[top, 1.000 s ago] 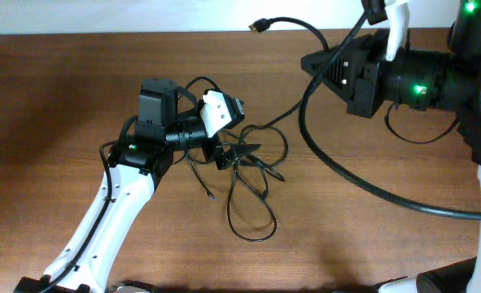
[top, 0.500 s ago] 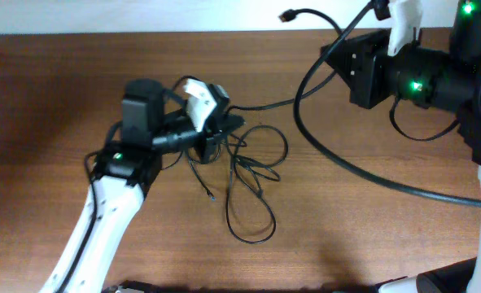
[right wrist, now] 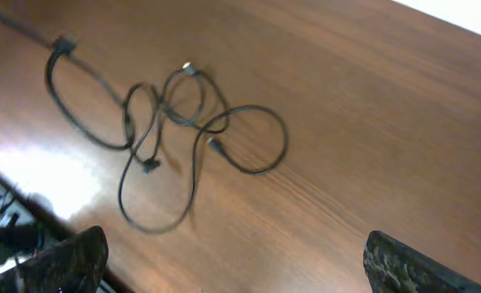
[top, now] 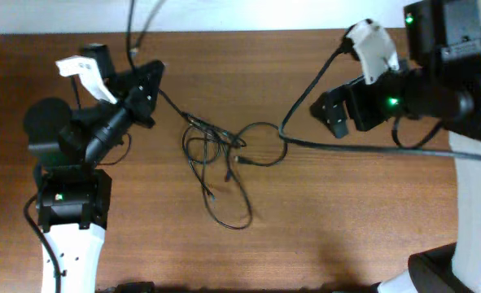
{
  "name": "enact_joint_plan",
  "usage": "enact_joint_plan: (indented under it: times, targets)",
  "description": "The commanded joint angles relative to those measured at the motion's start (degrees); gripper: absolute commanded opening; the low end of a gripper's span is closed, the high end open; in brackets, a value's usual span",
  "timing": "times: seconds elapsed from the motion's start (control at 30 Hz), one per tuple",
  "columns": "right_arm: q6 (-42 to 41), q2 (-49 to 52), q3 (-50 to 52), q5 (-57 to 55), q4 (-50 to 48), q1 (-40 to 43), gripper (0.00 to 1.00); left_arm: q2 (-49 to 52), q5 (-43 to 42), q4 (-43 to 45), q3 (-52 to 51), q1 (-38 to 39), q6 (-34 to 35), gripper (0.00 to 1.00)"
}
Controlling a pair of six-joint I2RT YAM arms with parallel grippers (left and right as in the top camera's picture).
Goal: Untangle cables
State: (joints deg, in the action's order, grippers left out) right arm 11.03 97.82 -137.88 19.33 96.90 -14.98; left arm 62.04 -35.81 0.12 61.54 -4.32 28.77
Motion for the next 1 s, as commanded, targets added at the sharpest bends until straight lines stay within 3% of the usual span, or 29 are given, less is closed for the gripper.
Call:
enact_joint_plan:
  times: [0.0, 0.17, 0.23, 0.37, 0.47, 0.67, 0.77, 0.87, 0.97]
  targets:
    - [8.7, 1.7, 4.6, 9.7, 0.2, -0.1, 0.98, 0.7, 3.3, 5.8, 0.5, -0.2, 11.6, 0.0]
    - [20.5, 2.9, 11.1, 25.2, -1.6, -0.1, 0.95, 1.2, 4.2, 7.5, 0.5, 0.0, 16.4, 0.0]
    - [20.5, 2.9, 13.3, 25.3, -3.3, -0.3, 0.95, 1.6, 4.2, 11.2, 0.5, 0.6, 20.4, 0.0]
    - [20.5, 3.0, 14.5, 25.0, -5.3, -2.8, 0.95, 3.3, 4.9, 19.1, 0.5, 6.1, 20.9, 0.0]
    - [20.5, 3.0, 14.5, 23.9, -6.9, -4.2, 0.9, 5.1, 7.2, 19.7, 0.5, 10.2, 20.9, 0.0]
    - [20.5, 3.0, 15.5, 22.2, -6.9, -4.8, 0.9, 5.6, 8.9, 23.4, 0.5, 13.7, 20.9, 0.0]
    - [20.4, 3.0, 17.4, 20.0, -7.4, -5.7, 0.84, 5.6, 8.4, 18.1, 0.5, 13.7, 17.0, 0.0]
    - [20.0, 3.0, 18.6, 19.1, -8.2, -5.6, 0.83, 5.6, 8.5, 4.5, 0.5, 13.7, 8.9, 0.0]
    - [15.4, 3.1, 19.5, 13.0, -8.5, -5.6, 0.84, 5.8, 15.1, -13.1, 0.5, 13.7, -8.7, 0.0]
